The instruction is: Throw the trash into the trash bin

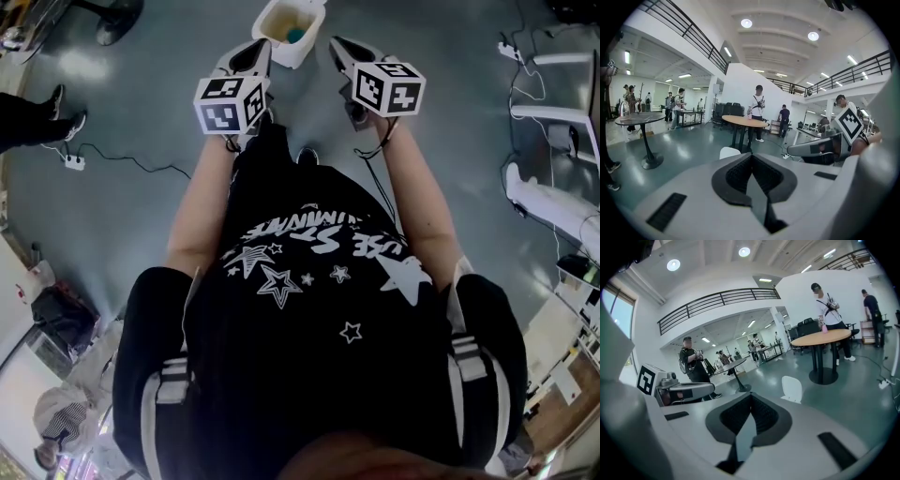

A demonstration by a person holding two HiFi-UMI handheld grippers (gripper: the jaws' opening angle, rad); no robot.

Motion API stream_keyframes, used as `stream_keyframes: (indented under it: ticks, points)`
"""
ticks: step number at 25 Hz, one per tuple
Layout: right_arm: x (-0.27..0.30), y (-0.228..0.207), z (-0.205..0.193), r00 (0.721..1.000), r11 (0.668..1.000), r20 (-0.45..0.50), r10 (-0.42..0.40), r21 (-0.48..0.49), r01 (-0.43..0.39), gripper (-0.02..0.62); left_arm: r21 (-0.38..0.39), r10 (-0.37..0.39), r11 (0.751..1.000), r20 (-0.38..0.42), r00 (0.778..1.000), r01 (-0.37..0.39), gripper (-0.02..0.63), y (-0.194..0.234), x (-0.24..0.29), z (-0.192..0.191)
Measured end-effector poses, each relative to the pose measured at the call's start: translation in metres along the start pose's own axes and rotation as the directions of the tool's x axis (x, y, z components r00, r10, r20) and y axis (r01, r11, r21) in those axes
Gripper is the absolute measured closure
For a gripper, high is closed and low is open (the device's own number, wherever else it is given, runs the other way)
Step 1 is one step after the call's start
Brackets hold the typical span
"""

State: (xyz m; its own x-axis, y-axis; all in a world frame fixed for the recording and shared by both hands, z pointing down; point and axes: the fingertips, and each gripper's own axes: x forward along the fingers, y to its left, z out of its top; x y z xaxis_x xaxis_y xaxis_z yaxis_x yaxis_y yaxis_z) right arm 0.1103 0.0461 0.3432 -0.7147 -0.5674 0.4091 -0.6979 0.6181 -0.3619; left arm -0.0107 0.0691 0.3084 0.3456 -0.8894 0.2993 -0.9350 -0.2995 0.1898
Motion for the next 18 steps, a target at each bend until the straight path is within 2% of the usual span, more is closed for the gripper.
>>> stream_keyframes:
  ticks: [10,18]
  points:
    - [-0.018,0.006,-0.002,1.000,1.000,0.025,0.009,-0.019,-0.008,0.589,0.010,-0.021,1.000,0.007,1.000,0.021,0.595,-0.019,-0.009,-0.001]
    - [-0.017,0.021,-0.006,1.000,1.000,0.015,-0.006,-0.028,0.007,0.589,0.010,-0.045,0.999,0.004,0.999,0.045,0.595,-0.010,-0.025,0.001]
